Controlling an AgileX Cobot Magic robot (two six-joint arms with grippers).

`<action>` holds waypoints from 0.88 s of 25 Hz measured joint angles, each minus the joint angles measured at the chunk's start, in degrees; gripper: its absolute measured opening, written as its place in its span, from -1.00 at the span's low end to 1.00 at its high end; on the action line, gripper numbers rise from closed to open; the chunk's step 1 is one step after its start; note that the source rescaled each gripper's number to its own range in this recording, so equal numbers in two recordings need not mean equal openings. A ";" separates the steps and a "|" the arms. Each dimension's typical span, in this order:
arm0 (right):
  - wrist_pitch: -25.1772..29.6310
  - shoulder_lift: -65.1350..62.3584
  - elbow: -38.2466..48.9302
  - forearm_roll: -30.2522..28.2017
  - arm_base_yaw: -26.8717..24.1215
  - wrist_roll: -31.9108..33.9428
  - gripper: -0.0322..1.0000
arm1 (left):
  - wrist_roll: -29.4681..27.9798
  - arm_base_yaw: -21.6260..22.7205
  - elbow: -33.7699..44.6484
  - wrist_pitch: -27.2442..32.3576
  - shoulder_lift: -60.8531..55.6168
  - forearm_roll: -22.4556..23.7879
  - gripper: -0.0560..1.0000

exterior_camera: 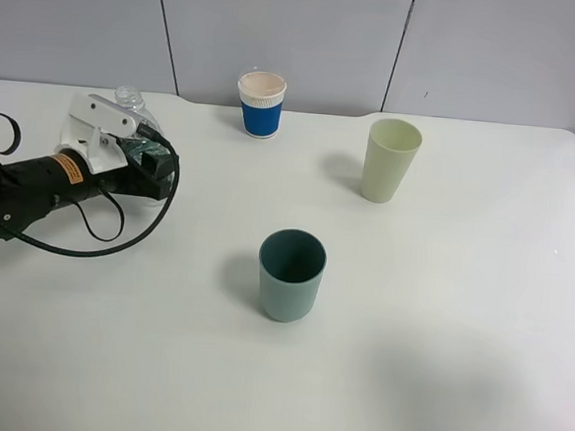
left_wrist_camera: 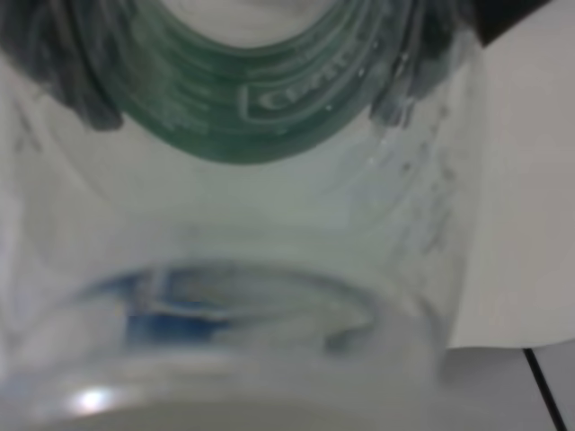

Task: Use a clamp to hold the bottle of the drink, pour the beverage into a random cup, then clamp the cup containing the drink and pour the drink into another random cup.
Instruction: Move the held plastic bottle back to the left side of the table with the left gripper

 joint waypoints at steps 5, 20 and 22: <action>0.00 0.00 0.00 0.00 0.00 0.00 0.97 | 0.07 0.00 0.00 -0.34 0.16 -0.06 -0.79; 0.00 0.00 0.00 0.00 0.00 0.00 0.97 | -0.32 0.00 0.19 -1.36 0.16 -0.25 0.79; 0.00 0.00 0.00 0.00 0.00 0.00 0.97 | -0.32 0.00 0.19 -1.36 0.16 -0.25 0.92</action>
